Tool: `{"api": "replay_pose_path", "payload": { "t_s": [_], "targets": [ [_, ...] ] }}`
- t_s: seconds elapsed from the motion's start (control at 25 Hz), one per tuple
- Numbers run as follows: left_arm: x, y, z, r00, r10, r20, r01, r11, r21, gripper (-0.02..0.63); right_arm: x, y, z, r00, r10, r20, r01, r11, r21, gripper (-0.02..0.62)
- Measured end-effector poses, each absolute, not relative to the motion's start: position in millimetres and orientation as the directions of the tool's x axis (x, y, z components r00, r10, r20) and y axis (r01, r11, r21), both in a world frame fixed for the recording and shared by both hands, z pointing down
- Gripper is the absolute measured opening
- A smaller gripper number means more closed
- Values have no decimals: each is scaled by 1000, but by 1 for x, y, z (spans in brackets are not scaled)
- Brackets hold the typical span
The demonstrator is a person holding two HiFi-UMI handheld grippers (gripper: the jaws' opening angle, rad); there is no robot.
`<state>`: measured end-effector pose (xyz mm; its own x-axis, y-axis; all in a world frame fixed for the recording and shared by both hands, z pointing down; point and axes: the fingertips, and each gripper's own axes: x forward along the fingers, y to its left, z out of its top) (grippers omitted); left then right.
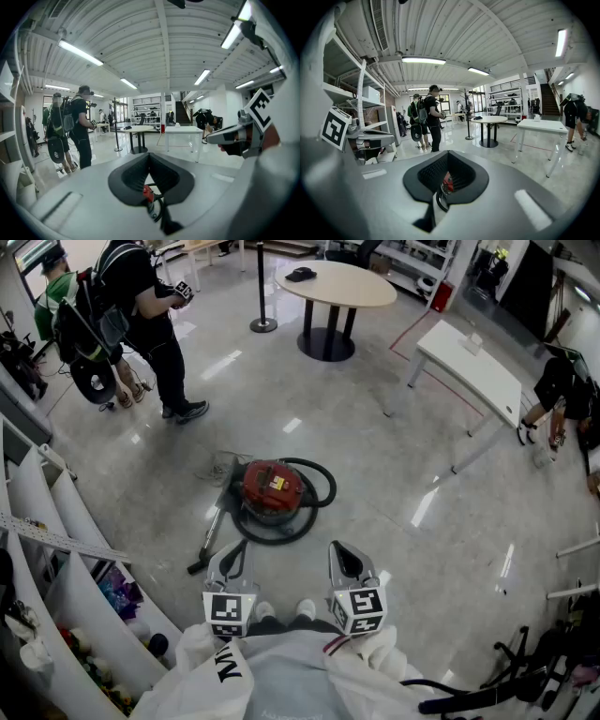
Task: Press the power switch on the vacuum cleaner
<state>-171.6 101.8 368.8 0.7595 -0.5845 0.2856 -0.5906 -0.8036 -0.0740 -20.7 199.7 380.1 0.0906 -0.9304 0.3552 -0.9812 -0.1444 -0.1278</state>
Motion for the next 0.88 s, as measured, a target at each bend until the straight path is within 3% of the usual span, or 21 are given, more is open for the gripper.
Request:
{"api": "replay_pose_path", "payload": {
  "t_s": [0.88],
  "targets": [
    [-143,131,378,716,-625,311,-634,-769,-87,0,17,224,389,35,-937,347,-974,-109,-197,0]
  ]
}}
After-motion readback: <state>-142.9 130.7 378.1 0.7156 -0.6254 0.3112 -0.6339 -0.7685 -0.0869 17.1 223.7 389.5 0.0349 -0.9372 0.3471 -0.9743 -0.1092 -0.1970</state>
